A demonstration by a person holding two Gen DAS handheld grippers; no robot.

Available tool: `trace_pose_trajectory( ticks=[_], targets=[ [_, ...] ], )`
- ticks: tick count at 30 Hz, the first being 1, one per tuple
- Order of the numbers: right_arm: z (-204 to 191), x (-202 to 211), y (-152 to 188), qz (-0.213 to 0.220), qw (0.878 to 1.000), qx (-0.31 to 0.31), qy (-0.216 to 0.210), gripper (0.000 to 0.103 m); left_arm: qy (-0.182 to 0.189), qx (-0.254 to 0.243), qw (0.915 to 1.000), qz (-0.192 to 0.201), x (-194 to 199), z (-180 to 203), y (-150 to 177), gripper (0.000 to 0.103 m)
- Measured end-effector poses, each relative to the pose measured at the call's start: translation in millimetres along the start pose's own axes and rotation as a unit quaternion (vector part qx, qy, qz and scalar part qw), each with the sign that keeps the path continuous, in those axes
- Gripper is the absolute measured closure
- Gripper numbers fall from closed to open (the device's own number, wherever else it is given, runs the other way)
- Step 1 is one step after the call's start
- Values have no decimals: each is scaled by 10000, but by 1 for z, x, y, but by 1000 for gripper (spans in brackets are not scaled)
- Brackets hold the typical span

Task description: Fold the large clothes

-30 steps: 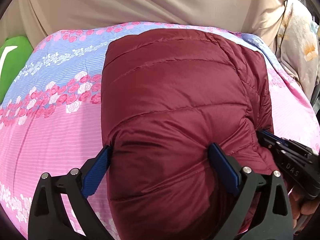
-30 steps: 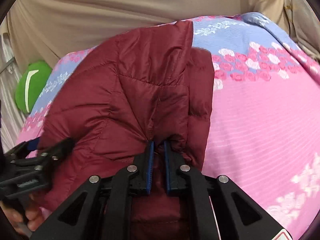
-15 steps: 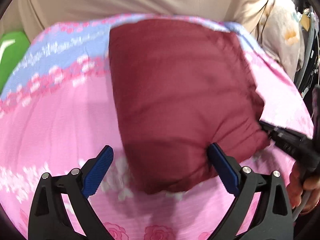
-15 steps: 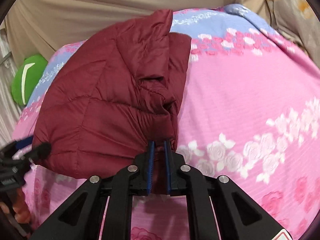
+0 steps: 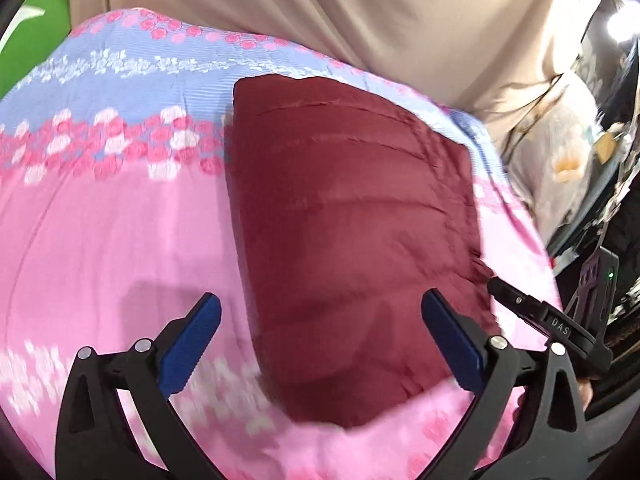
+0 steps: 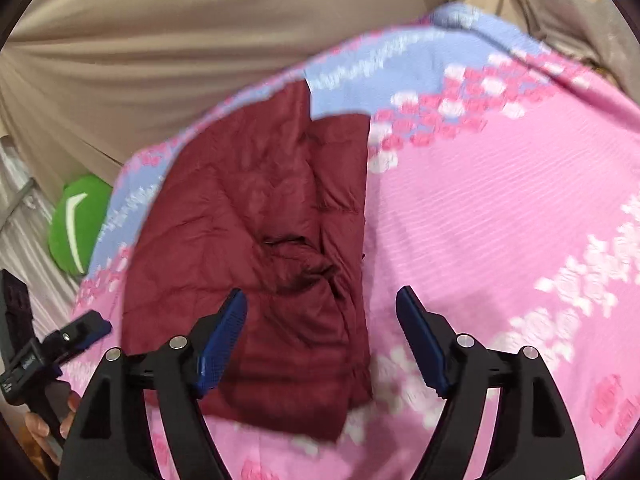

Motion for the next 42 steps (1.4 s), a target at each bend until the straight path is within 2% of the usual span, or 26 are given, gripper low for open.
trace_pose_trajectory(
  ticks=[3, 8, 16, 21, 23, 26, 28, 30, 31, 33, 35, 38, 42],
  targets=[
    [-6, -31, 10, -381, 9991, -132, -119, 28, -26, -32, 9995, -322, -31, -8, -2, 5],
    [-8, -52, 12, -543, 9973, -373, -323, 23, 318, 189, 9971, -660, -67, -9, 1, 5],
    [-15, -64, 8, -499, 9981, -66, -355, 24, 178, -136, 9977, -639, -82, 1, 1, 5],
    [-21, -68, 9, -568, 9966, -143, -578, 38, 87, -425, 9973, -590, -88, 6, -4, 5],
    [-24, -70, 8, -642, 9950, -290, -705, 53, 46, -568, 9968, -558, -91, 10, -7, 5],
    [-27, -71, 4, -684, 9925, -498, -882, 67, -72, -849, 9954, -444, -93, 16, -14, 10],
    [-28, -72, 2, -670, 9924, -458, -928, 68, -78, -902, 9949, -440, -96, 15, -18, 11],
    [-26, -75, 2, -650, 9912, -594, -992, 62, -47, -883, 9951, -438, -98, 14, -19, 11],
    [-22, -77, 4, -681, 9895, -736, -1040, 59, -47, -915, 9949, -412, -98, 14, -19, 14],
    [-19, -78, 4, -702, 9867, -928, -1134, 62, -62, -1019, 9943, -318, -95, 16, -22, 24],
    [-21, -73, 1, -610, 9877, -886, -1137, 77, -81, -1221, 9923, -173, -87, 22, -26, 41],
    [-35, -52, -11, -252, 9920, -577, -1096, 86, 23, -1369, 9906, 9, -74, 34, -39, 58],
    [-62, -22, -30, 241, 9940, -162, -1054, 90, 221, -1507, 9879, 296, -53, 49, -62, 67]
  ],
)
Point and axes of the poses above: each gripper's, at about its wrist camera, not at the fingertips, and x roughly against the way its jaws point, z to its right, y to its underside, the point moved 8 cm from there along -x, roughly the way its jaws point, and after that the axes turned 8 degrees about z, right-handed, at the moved point
